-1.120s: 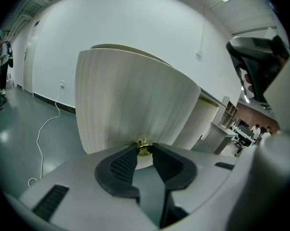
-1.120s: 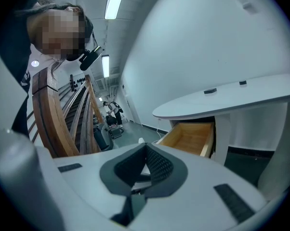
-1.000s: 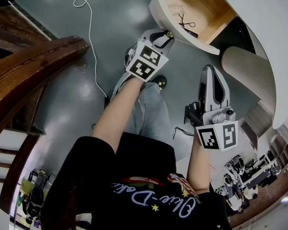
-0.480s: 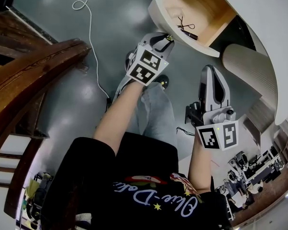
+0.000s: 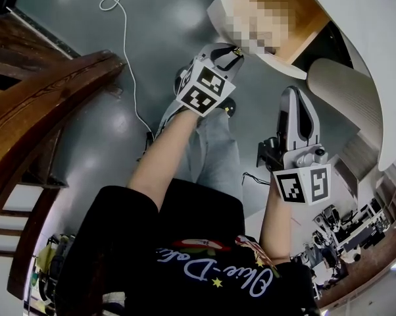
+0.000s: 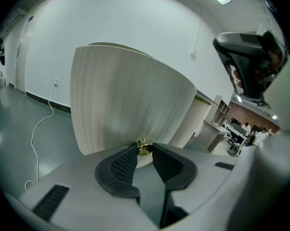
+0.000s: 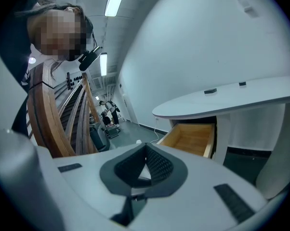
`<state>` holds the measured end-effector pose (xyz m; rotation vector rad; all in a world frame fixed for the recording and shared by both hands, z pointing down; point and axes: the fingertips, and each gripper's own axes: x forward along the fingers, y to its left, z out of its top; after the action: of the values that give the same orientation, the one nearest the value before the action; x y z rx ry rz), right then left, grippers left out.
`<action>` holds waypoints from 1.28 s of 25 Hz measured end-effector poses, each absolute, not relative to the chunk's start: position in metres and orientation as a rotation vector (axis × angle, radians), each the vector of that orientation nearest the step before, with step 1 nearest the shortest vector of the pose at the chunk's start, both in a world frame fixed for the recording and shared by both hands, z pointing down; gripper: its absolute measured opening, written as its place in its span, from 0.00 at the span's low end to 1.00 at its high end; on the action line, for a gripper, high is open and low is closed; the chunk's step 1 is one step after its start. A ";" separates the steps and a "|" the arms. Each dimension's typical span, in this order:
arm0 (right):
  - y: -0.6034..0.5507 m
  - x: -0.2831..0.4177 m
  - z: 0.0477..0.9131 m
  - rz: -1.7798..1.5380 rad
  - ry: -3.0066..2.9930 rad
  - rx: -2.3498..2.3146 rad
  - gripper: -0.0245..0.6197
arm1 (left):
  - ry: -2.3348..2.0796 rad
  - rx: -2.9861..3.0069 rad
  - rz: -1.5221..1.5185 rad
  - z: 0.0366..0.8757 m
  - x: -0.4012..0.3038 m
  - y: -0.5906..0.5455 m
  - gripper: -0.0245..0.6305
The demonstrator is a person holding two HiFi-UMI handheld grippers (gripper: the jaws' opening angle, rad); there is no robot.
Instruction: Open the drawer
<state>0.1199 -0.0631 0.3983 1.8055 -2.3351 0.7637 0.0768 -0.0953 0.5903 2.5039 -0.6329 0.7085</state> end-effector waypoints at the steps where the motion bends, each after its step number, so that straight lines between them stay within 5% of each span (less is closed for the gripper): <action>1: -0.063 0.120 0.398 0.763 -2.336 1.805 0.04 | -0.630 2.505 0.711 0.590 0.077 -0.095 0.19; 28: -0.057 0.140 0.399 0.767 -2.381 1.796 0.04 | -0.828 2.465 0.653 0.561 0.035 -0.088 0.19; 32: -0.058 0.152 0.391 0.760 -2.386 1.825 0.04 | -0.887 2.474 0.583 0.534 0.032 -0.094 0.09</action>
<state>0.1520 -0.0576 0.3913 1.8250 -2.3857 0.7599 0.0321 -0.0942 0.5339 2.4742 -0.8874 0.5830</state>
